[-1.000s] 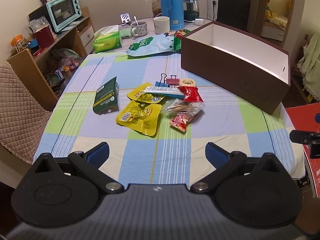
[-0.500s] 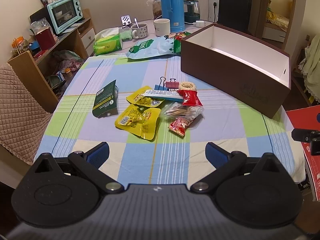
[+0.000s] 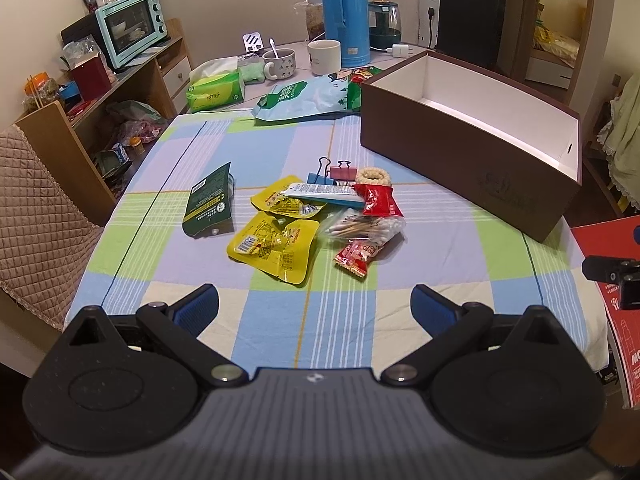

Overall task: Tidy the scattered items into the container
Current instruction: 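Move both tools toward the scattered items beside the brown box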

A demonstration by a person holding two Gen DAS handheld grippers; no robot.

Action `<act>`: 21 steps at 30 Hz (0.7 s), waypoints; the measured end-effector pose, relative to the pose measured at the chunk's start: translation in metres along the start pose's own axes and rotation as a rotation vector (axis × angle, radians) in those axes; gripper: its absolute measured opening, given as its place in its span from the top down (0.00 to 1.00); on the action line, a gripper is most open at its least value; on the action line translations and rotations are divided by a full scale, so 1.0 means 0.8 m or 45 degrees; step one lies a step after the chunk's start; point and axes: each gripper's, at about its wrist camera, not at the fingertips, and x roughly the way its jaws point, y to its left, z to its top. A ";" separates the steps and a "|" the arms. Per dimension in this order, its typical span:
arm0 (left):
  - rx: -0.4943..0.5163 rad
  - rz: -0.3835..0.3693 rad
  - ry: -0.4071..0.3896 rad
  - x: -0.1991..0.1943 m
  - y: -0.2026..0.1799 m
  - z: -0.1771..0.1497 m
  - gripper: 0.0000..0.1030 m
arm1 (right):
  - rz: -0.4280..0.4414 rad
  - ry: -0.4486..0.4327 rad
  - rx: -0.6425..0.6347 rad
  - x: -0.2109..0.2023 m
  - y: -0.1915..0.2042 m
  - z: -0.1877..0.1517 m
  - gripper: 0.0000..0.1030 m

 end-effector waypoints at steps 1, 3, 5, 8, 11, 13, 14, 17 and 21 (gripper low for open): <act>-0.001 0.001 0.000 0.000 0.000 0.000 0.02 | 0.001 -0.001 0.000 0.000 0.000 0.000 0.00; -0.003 0.001 0.000 -0.001 0.000 -0.001 0.02 | 0.002 -0.001 -0.001 0.000 0.000 0.000 0.00; -0.005 0.002 -0.001 -0.002 0.000 -0.002 0.02 | 0.002 -0.001 -0.003 0.000 -0.001 -0.001 0.00; -0.009 0.002 -0.001 -0.003 -0.001 -0.004 0.02 | 0.001 -0.002 -0.004 -0.001 -0.001 -0.001 0.00; -0.013 0.003 -0.001 -0.004 -0.002 -0.006 0.02 | 0.002 -0.003 -0.007 -0.001 -0.002 -0.003 0.00; -0.015 0.004 0.000 -0.005 -0.004 -0.008 0.02 | 0.004 -0.001 -0.010 -0.001 -0.003 -0.003 0.00; -0.017 0.005 0.001 -0.006 -0.004 -0.008 0.02 | 0.005 -0.001 -0.011 -0.001 -0.003 -0.004 0.00; -0.026 0.009 0.003 -0.008 -0.004 -0.011 0.02 | 0.010 -0.001 -0.018 0.000 -0.004 -0.004 0.00; -0.041 0.021 0.010 -0.010 -0.004 -0.015 0.02 | 0.020 -0.003 -0.029 0.001 -0.005 -0.004 0.00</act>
